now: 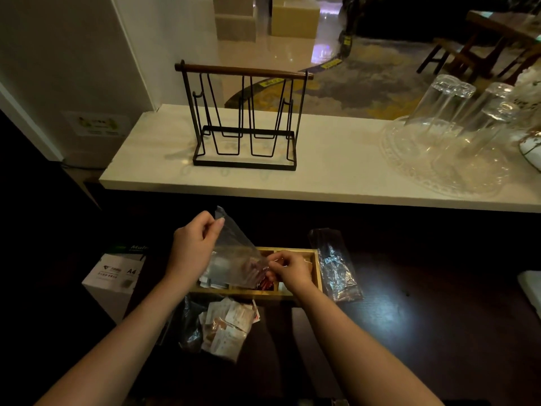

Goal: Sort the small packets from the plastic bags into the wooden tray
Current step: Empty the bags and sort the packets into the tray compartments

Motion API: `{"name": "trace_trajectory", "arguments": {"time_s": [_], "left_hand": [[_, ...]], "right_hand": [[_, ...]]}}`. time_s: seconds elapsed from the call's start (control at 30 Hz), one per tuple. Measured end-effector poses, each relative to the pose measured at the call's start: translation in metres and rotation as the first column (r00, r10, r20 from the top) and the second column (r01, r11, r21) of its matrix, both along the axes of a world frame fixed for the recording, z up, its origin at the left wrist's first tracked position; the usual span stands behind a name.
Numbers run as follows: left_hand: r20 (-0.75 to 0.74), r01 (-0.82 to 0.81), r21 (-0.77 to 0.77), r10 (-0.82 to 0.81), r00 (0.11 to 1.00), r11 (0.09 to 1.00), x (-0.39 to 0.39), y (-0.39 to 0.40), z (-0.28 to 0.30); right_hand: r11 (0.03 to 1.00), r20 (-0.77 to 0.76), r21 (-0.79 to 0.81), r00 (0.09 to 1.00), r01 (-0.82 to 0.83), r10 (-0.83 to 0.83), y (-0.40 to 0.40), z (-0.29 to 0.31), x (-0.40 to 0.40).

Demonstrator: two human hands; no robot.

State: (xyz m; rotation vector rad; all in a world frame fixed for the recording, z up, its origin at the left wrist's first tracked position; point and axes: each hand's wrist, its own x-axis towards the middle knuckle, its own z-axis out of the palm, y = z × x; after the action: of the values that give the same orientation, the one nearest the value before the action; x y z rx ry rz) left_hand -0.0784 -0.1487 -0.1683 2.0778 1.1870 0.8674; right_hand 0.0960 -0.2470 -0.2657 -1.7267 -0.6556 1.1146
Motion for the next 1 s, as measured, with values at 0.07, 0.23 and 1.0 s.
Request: {"name": "trace_trajectory", "arguments": {"time_s": [0.07, 0.23, 1.0], "left_hand": [[-0.022, 0.01, -0.001, -0.01, 1.0, 1.0, 0.003, -0.002, -0.004], [-0.011, 0.026, 0.051, -0.025, 1.0, 0.998, 0.006, -0.006, -0.001], [-0.502, -0.145, -0.106, 0.073, 0.862, 0.984, -0.064, -0.004, -0.091]], "right_hand": [[0.999, -0.042, -0.027, 0.998, 0.041, -0.042, -0.003, -0.005, 0.0], [0.999, -0.074, -0.013, 0.996, 0.043, -0.044, -0.003, -0.004, 0.003], [0.833, 0.497, 0.284, 0.671, 0.475, -0.551, -0.067, 0.028, 0.072]]}}
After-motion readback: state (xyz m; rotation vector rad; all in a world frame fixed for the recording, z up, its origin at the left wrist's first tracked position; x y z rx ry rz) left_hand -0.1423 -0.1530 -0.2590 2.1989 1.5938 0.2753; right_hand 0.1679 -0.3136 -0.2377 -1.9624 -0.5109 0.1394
